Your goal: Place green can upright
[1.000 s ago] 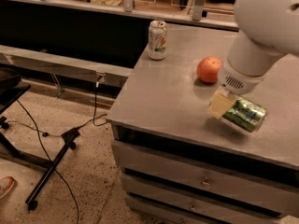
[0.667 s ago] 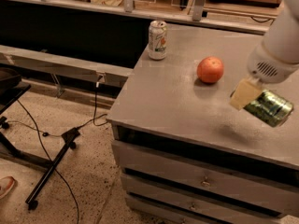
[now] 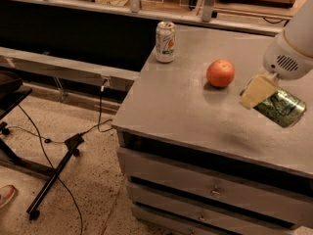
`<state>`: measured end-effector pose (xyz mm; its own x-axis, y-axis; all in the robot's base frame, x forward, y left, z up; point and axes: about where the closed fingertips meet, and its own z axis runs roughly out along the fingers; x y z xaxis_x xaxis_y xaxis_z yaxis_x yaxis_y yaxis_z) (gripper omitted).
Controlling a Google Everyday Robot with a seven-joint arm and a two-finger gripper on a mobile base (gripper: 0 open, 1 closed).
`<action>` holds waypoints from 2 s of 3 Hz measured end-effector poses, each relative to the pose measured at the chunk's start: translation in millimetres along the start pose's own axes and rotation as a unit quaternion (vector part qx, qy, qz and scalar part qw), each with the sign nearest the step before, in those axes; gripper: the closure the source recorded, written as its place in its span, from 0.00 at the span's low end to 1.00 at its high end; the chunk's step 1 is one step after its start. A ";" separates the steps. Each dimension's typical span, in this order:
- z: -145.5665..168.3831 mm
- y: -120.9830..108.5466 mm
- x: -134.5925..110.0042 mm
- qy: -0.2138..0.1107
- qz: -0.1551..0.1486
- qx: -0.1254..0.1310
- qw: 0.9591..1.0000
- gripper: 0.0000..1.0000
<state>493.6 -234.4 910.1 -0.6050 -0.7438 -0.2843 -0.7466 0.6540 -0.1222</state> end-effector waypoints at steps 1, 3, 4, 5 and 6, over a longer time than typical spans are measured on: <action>-4.5 -10.4 -4.1 -0.058 -0.008 -0.037 0.998 1.00; -46.1 -14.1 -0.1 -0.247 -0.096 -0.175 0.948 1.00; -72.3 -14.7 -16.5 -0.303 -0.106 -0.188 0.928 1.00; -70.4 -16.1 -19.3 -0.306 -0.103 -0.187 0.928 1.00; -61.0 2.2 -17.5 -0.322 -0.090 -0.210 0.919 1.00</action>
Offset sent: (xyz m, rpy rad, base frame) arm -0.0374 0.0243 0.1505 0.9800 -0.1869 0.6076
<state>485.7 -228.4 972.8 -0.2721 -0.5101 -0.8160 -0.9416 0.3162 0.1163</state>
